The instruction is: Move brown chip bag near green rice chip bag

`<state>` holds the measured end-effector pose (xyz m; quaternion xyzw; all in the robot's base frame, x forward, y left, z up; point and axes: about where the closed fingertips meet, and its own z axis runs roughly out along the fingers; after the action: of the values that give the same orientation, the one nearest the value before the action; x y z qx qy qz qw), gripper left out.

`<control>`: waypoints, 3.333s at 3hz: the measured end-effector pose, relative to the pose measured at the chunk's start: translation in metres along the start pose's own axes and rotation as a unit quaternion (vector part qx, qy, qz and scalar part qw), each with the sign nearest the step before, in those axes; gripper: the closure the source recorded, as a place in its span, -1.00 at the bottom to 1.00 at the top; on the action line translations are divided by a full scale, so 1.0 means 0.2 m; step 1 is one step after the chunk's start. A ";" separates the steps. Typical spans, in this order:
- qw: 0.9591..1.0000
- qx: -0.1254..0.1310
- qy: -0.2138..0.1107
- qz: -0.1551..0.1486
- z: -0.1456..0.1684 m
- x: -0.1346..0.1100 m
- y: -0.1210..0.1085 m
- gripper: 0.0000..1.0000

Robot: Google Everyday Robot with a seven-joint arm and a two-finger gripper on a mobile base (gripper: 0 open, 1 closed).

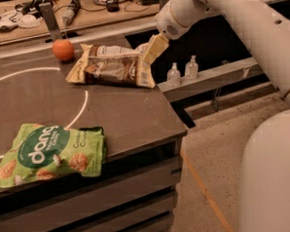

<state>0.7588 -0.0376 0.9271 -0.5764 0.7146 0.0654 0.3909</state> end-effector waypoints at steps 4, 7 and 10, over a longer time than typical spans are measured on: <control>0.994 -0.104 0.039 0.005 0.37 -0.08 0.34 -0.21; 0.993 -0.110 0.054 0.001 0.38 -0.08 0.38 1.00; 0.992 -0.112 -0.058 0.018 0.06 -0.17 0.33 1.00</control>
Offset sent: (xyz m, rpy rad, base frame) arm -0.0211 0.0711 -0.0409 -0.0493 0.1590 0.1026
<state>0.7085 0.0159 0.9166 -0.5986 0.6893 0.1852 0.3636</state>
